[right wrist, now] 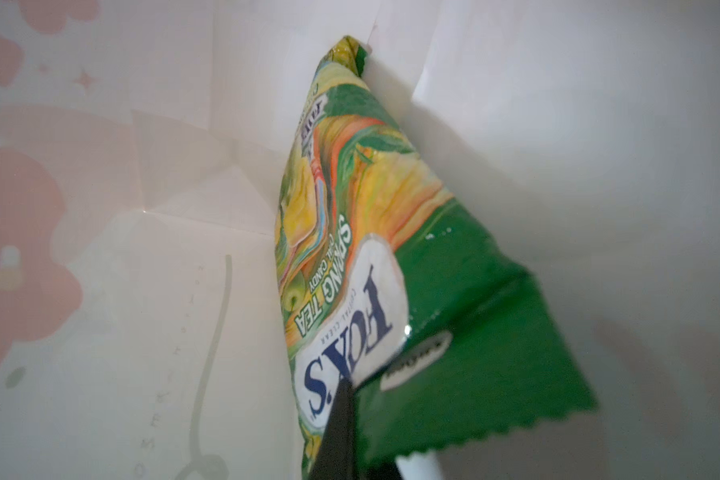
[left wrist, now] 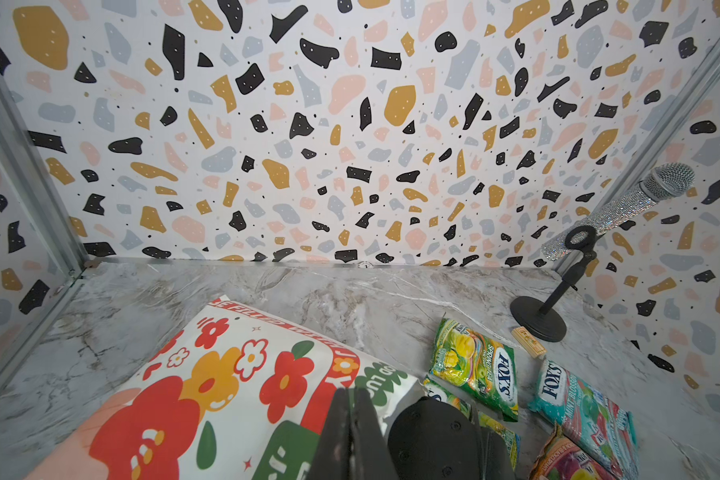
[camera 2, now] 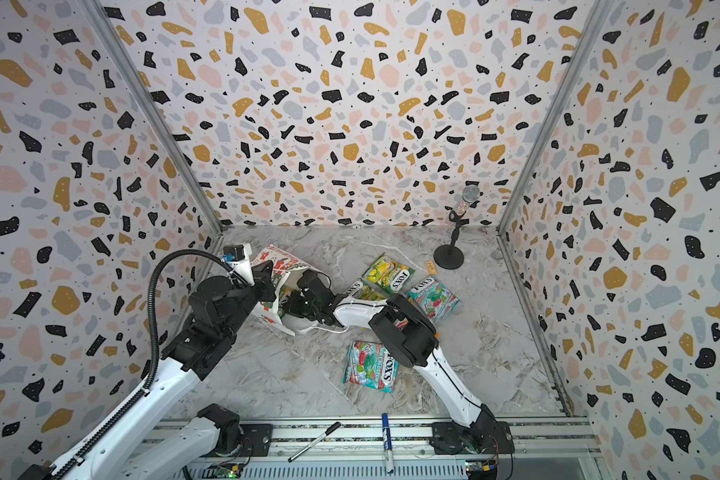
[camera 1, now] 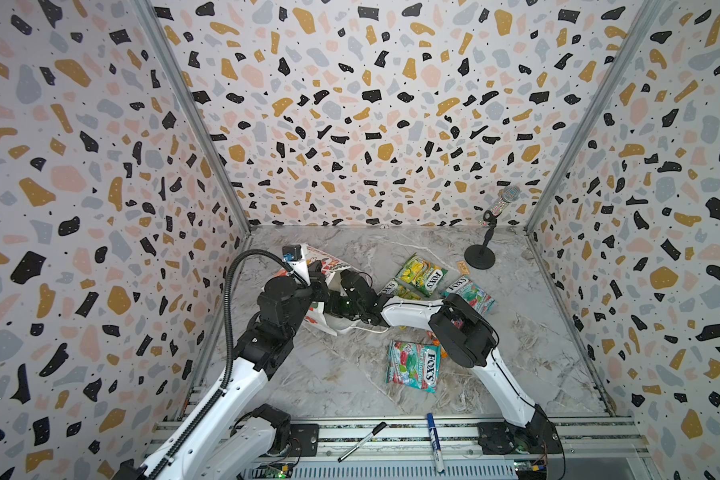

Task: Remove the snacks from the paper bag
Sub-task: 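Close the right gripper on the green Spring Tea packet inside the bag, then pull the green Spring Tea packet up out of the bag with the right gripper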

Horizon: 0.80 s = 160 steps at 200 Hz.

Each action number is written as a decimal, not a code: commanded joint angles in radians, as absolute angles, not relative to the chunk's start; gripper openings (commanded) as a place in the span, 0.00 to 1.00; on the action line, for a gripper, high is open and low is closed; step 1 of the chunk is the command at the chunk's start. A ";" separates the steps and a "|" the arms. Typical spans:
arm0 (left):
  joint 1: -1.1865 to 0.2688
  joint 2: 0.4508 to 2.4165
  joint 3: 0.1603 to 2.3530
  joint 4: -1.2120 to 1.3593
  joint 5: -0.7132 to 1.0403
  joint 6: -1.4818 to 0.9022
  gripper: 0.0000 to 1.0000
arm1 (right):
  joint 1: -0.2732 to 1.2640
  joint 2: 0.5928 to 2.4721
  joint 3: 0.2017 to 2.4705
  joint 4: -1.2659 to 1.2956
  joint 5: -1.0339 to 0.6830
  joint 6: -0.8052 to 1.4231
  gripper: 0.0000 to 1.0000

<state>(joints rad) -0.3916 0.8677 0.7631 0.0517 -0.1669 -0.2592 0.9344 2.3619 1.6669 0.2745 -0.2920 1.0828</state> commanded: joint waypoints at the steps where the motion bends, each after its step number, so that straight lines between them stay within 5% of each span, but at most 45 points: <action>1: -0.381 0.845 0.762 0.095 -0.229 -0.267 0.00 | 0.934 2.244 1.617 0.310 -0.294 1.007 0.00; 160: -0.376 0.859 0.762 0.068 -0.349 -0.278 0.00 | 0.940 1.898 1.461 0.252 -0.359 0.780 0.00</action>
<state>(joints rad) -0.3828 0.8677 0.7631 0.0452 -0.3134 -0.2741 0.9356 1.9968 1.4521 0.2691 -0.3420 0.8421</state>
